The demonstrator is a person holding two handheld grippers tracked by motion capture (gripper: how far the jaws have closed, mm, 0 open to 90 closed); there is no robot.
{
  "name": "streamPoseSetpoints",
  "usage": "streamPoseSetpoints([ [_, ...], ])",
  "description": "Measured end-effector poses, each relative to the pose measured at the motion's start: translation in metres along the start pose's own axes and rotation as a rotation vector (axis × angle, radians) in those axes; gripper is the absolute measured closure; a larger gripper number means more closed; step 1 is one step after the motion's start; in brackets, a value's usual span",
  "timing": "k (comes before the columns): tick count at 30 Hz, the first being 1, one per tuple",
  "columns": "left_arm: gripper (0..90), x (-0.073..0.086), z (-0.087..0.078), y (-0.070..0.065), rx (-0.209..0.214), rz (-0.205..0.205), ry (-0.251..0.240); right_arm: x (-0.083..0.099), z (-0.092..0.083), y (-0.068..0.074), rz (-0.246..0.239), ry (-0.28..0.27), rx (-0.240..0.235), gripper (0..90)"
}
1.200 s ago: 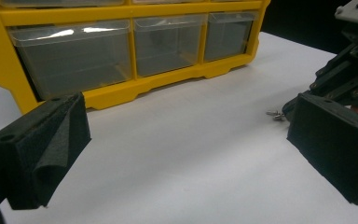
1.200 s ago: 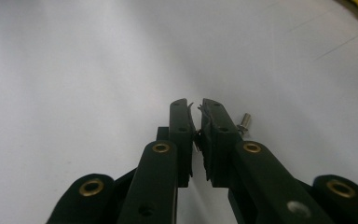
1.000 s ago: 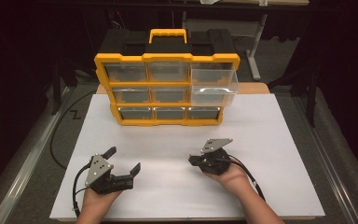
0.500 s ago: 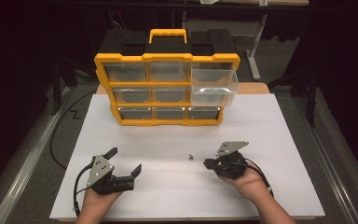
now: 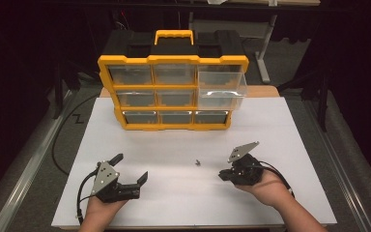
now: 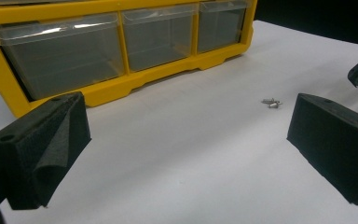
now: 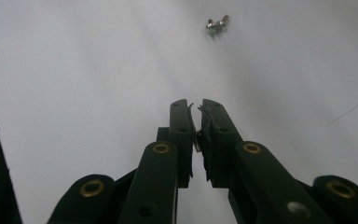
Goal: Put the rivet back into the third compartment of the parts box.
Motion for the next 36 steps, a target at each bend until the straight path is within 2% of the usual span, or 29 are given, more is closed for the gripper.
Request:
streamPoseSetpoints([
  [4,0.3,0.0,0.0,-0.001,0.003,0.007,0.003,-0.002,-0.009,-0.002,-0.021,0.067,-0.012,84.4],
  [10,0.3,0.0,0.0,-0.002,0.007,0.008,0.005,-0.011,-0.027,-0.003,-0.039,0.119,-0.034,84.3],
  [19,0.3,0.0,0.0,-0.003,0.014,0.009,0.003,-0.033,-0.059,-0.001,-0.085,0.156,-0.064,84.3],
  [30,0.3,0.0,-0.001,-0.003,0.029,-0.001,-0.006,-0.071,-0.099,0.006,-0.147,0.186,-0.059,84.3],
  [36,0.3,0.0,0.0,-0.002,0.031,-0.005,-0.005,-0.084,-0.112,0.007,-0.165,0.189,-0.05,84.3],
])
Point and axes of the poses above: each handheld gripper's, and its own axes: z roughly forward along the jaws, x roughly out of its underside, y roughly to its left, the point moved 2 cm from there along z, roughly forward along the jaws, and after that the axes turned 2 degrees about -x, right-handed, at the moved point
